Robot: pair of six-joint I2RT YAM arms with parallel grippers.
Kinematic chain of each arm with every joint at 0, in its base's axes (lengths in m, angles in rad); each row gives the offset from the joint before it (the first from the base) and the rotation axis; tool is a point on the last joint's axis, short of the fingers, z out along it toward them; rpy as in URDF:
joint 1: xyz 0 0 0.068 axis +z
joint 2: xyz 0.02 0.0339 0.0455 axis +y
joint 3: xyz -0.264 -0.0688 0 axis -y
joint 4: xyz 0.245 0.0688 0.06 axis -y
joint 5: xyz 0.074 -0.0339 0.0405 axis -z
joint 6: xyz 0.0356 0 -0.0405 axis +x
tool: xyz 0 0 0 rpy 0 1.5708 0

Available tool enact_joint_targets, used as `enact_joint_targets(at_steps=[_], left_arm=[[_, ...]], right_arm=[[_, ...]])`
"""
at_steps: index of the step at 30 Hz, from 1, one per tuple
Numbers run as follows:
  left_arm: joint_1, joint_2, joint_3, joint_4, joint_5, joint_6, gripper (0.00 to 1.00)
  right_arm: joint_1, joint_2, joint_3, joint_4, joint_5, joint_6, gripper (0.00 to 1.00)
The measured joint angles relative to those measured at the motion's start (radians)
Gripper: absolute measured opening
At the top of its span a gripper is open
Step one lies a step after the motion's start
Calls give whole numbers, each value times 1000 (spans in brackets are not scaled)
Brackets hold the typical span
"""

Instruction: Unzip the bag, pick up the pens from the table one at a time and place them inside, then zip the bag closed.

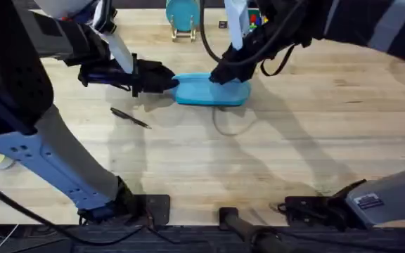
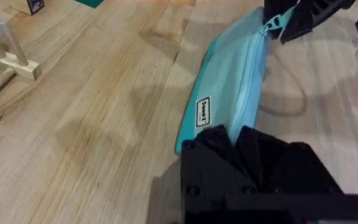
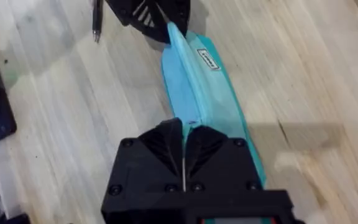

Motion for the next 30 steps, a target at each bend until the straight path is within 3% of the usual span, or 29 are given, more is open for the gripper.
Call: enact_joint_targets(at_steps=[22, 30], left_arm=[[24, 0, 5, 3, -16, 0, 41], [24, 0, 5, 4, -13, 0, 41]], right_arm=[[66, 6, 0, 137, 47, 3, 31], [77, 6, 0, 77, 48, 3, 31]])
